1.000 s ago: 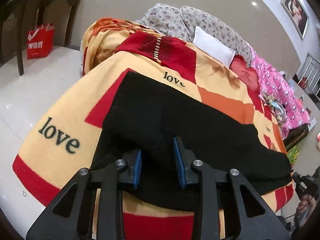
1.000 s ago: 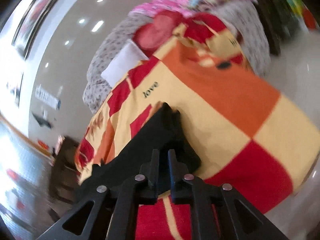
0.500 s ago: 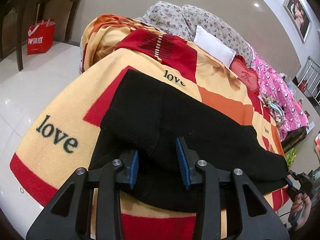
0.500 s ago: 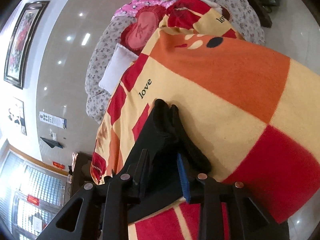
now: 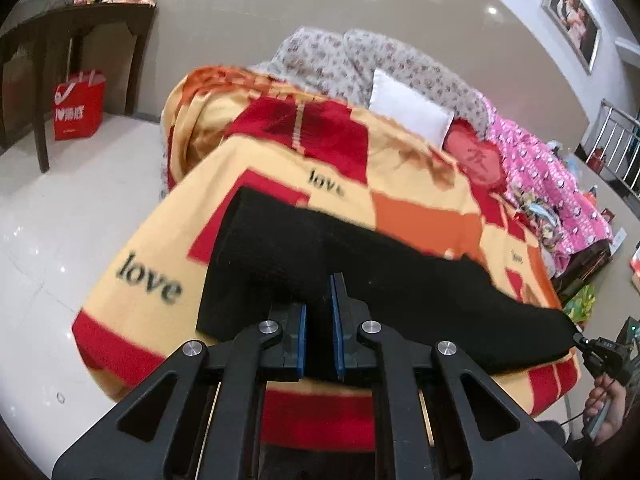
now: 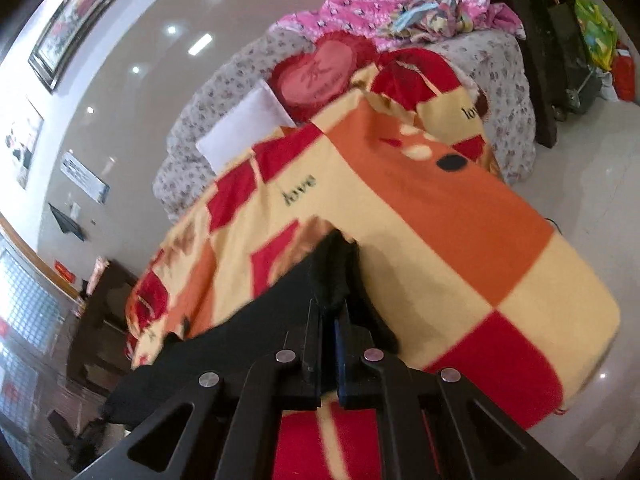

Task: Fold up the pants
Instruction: 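Regrasp the folded pants edge with the left tool while the right tool holds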

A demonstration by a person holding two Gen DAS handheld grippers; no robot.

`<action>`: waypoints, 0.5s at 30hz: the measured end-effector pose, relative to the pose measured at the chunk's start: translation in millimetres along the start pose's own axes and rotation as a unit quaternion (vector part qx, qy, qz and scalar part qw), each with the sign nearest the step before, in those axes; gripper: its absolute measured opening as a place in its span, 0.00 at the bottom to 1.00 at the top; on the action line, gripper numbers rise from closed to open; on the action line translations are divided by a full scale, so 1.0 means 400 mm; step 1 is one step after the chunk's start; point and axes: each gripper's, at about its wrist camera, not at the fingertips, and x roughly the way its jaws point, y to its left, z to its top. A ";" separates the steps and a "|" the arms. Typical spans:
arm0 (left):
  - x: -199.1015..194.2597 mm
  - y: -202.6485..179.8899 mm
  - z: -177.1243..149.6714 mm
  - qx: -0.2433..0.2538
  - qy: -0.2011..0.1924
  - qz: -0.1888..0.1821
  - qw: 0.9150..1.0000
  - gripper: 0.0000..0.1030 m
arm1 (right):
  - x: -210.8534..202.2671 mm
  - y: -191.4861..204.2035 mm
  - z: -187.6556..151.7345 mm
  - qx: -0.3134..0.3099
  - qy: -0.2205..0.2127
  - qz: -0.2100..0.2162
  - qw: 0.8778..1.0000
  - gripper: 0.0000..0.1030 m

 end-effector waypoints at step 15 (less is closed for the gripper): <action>0.051 0.021 -0.071 0.023 0.012 0.032 0.999 0.17 | 0.036 -0.053 -0.051 0.018 0.009 -0.025 0.999 0.04</action>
